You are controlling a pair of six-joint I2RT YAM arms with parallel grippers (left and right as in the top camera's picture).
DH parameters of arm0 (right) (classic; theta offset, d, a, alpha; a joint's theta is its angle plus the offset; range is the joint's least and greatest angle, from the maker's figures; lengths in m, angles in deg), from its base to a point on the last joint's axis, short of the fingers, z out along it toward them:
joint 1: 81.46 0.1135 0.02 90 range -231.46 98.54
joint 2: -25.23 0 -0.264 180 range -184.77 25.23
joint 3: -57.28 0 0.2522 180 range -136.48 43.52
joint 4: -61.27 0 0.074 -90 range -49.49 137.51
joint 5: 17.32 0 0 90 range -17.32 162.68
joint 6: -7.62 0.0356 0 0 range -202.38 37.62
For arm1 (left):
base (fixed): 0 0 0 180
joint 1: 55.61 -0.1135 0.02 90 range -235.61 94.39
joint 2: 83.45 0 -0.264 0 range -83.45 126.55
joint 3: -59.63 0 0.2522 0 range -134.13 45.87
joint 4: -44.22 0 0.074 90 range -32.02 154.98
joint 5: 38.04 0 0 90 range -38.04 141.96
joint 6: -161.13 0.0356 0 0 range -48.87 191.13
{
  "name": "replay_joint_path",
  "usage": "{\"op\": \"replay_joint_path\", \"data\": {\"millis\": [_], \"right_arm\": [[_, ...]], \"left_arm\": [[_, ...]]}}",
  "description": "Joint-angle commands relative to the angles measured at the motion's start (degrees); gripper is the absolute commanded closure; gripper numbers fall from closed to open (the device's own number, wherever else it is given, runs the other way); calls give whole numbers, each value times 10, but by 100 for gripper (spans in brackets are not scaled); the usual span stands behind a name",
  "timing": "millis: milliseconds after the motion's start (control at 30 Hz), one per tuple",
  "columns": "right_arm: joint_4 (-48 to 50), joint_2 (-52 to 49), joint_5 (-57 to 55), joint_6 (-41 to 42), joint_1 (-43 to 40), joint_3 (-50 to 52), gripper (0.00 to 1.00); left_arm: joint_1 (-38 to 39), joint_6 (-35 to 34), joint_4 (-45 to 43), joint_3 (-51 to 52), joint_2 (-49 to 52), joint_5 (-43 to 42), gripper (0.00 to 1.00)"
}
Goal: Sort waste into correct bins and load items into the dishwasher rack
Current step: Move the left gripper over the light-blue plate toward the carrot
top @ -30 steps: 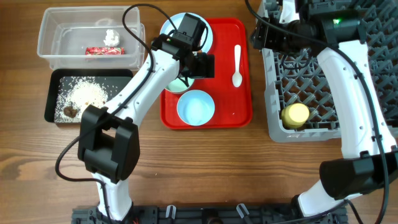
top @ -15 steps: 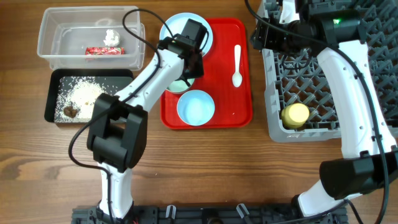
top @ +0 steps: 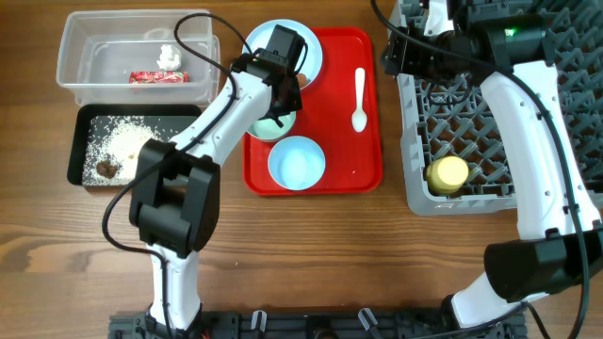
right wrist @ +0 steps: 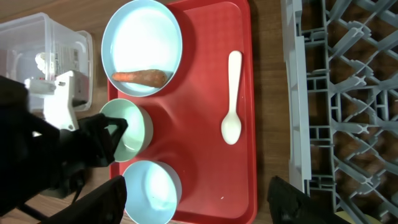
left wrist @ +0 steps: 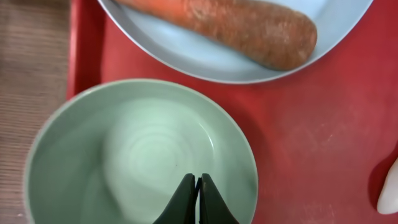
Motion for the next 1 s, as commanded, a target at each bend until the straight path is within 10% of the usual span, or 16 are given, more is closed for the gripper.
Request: {"op": "replay_joint_path", "data": {"millis": [0, 800, 867, 967], "right_arm": [[0, -9, -12, -12, -2, -7, 26], [-3, -9, -12, -22, -2, -7, 26], [-3, -9, -12, -23, -2, -7, 26], [-3, -9, -12, -23, -2, -7, 26]], "left_arm": [[10, -3, -1, -1, 23, -40, 96], [41, 0, -56, -16, 16, -89, 94], [28, 2, -54, -21, 0, -89, 78], [0, 3, -57, -38, -26, -88, 0]]}}
